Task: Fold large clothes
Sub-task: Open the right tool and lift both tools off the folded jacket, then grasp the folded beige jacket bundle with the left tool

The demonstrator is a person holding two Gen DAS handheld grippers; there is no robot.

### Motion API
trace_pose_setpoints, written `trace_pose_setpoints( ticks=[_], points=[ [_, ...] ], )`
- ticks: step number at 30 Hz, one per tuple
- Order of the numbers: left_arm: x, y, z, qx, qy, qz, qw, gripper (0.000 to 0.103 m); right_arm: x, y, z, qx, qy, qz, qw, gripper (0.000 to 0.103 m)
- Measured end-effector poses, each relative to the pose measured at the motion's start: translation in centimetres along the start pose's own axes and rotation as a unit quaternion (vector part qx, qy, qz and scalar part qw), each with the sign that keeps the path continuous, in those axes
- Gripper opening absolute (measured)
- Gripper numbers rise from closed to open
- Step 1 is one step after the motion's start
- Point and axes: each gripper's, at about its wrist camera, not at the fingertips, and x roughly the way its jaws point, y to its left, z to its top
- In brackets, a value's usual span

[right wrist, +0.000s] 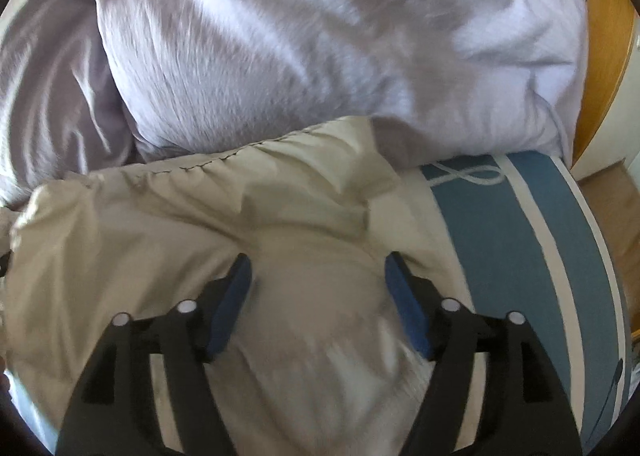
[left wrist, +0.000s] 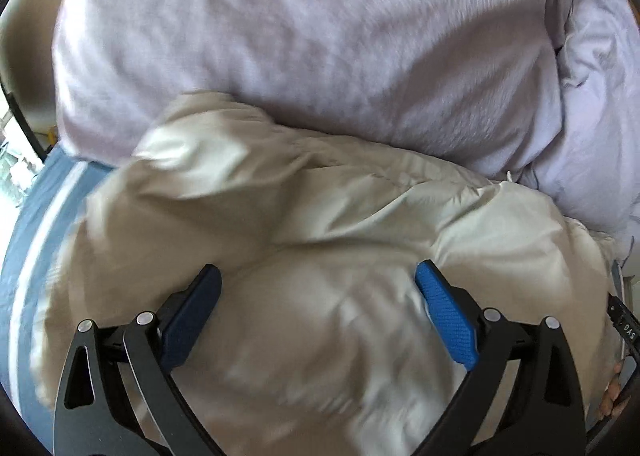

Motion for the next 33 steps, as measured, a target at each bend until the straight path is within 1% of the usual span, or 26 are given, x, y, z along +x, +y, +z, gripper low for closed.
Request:
trace_pose_setpoints(
  ticks=[5,8,11,13,15,17,20,24,26,27,29,31,32,33],
  points=[
    [-3.8,4.7,-1.5,-0.028,-0.007,0.013,0.9995,0.099,-2.7,-2.8,-1.1,0.028,0.012,0.023,0.999,0.083],
    [-5.2,7.2,-2.8,-0.048,-0.005,0.019,0.9986,0.099,-3.4,-4.6,-2.6,0.051,0.029,0.036,0.998,0.084],
    [-6.3,8.8,-4.2,-0.065,-0.003,0.024,0.9976,0.099,-3.6,-5.8,-4.0,0.079,0.048,0.038,0.995,0.084],
    [-6.6,9.5,-4.9,-0.075,0.003,0.029,0.9967,0.099,-3.7,-6.9,-5.2,0.102,0.062,0.049,0.992,0.084],
    [-6.9,10.1,-5.7,-0.092,0.012,0.025,0.9954,0.099,-3.4,-7.5,-5.9,0.114,0.077,0.058,0.989,0.084],
    [-6.6,11.0,-6.4,-0.118,0.024,0.015,0.9926,0.099,-3.2,-7.8,-6.3,0.119,0.088,0.064,0.987,0.084],
    [-5.5,12.4,-7.3,-0.165,0.048,-0.003,0.9851,0.099,-2.4,-8.0,-6.9,0.131,0.104,0.083,0.982,0.084],
    [-3.9,13.6,-8.0,-0.237,0.070,-0.037,0.9684,0.098,-1.5,-8.1,-7.6,0.156,0.123,0.113,0.974,0.083],
    [-3.4,14.0,-8.0,-0.262,0.070,-0.048,0.9613,0.095,-1.1,-8.1,-7.8,0.168,0.128,0.129,0.969,0.074],
    [-3.1,14.2,-7.9,-0.273,0.069,-0.054,0.9581,0.092,-0.9,-8.1,-7.9,0.176,0.130,0.141,0.965,0.068],
    [-2.6,14.5,-7.8,-0.294,0.067,-0.065,0.9512,0.086,-0.9,-8.0,-8.0,0.189,0.129,0.144,0.963,0.064],
    [-2.2,14.7,-7.7,-0.313,0.064,-0.076,0.9447,0.073,-1.3,-7.9,-7.9,0.193,0.128,0.147,0.962,0.055],
    [-1.8,15.1,-7.6,-0.321,0.062,-0.083,0.9414,0.069,-1.4,-7.8,-7.9,0.195,0.128,0.146,0.961,0.052],
    [-1.7,15.1,-7.5,-0.326,0.059,-0.087,0.9394,0.063,-1.5,-7.8,-7.8,0.199,0.127,0.146,0.961,0.048]
  ],
)
